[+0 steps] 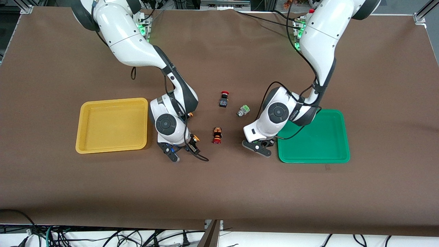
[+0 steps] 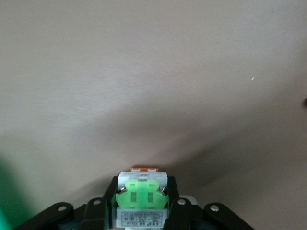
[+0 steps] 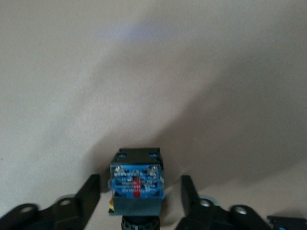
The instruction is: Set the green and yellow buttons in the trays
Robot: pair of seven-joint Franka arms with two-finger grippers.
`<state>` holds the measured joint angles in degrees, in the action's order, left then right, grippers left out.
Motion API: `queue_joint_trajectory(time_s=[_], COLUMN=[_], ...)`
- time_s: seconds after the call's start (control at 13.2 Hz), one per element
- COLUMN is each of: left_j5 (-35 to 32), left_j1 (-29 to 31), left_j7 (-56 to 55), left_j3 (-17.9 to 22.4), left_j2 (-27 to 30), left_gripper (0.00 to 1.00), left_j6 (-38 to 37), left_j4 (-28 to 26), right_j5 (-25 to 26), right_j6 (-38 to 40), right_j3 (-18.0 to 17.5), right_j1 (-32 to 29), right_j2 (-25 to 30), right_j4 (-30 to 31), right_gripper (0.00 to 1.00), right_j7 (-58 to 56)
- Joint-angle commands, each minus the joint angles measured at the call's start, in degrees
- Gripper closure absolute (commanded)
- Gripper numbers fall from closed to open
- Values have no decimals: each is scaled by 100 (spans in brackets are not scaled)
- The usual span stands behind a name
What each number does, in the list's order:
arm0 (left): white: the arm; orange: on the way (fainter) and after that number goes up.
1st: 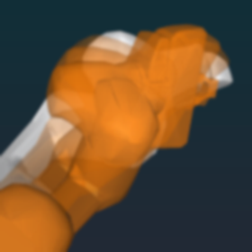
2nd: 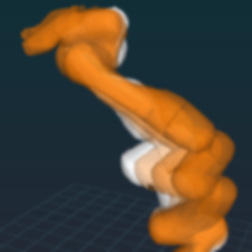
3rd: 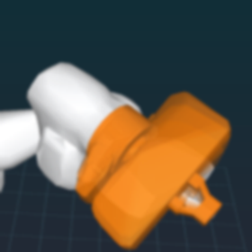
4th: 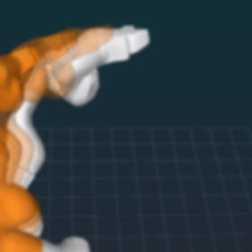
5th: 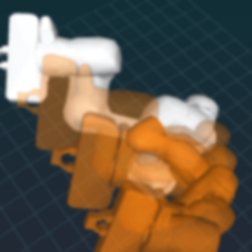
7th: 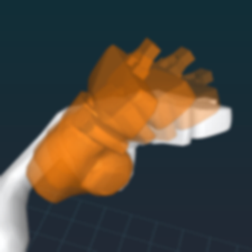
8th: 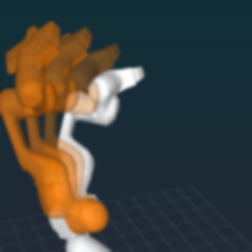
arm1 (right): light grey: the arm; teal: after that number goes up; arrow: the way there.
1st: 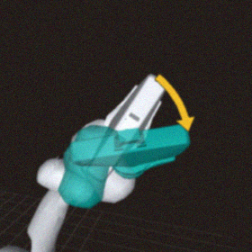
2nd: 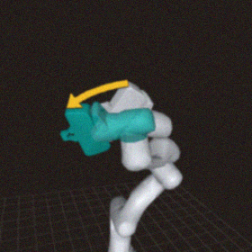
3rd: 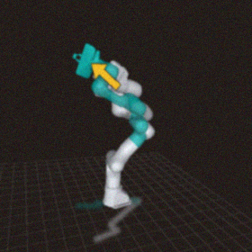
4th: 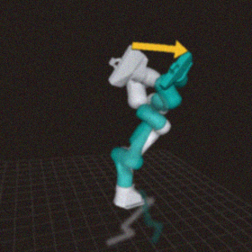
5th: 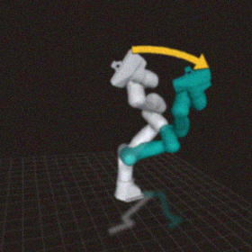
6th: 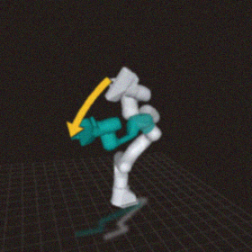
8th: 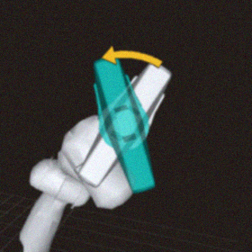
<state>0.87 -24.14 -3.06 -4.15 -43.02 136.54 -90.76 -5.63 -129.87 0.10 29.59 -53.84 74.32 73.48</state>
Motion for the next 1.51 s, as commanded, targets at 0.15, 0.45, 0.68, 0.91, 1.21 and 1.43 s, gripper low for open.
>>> queue_joint_trajectory(time_s=[0.15, 0.45, 0.68, 0.91, 1.21, 1.43], left_j5=[72, 54, 54, 72, 63, 63], left_j1=[952, 1482, 1456, 1063, 324, -99], left_j7=[1269, 2213, 2188, 1803, 1502, 1493], left_j3=[63, 63, 63, -77, -402, -482], left_j2=[716, 479, 540, 1118, 1182, 1252], left_gripper=[94, 88, 0, 0, 0, 0], left_j6=[-2085, -1440, -909, -1461, -1587, -370], left_j4=[410, -150, -522, -469, -582, -1494], right_j5=[350, 308, 317, 369, 344, 300], right_j6=[932, 2307, 2765, 1357, -431, -671], right_j3=[420, 579, 614, 981, 1702, 1721], right_j1=[21, -269, -471, -480, -532, -1103], right_j2=[512, 1164, 1865, 3243, 3241, 2976], right_j4=[-146, -40, 799, 3299, 4722, 4785], right_gripper=[100, 100, 100, 100, 100, 100], right_j7=[168, -817, -1911, -3212, -5821, -7519])
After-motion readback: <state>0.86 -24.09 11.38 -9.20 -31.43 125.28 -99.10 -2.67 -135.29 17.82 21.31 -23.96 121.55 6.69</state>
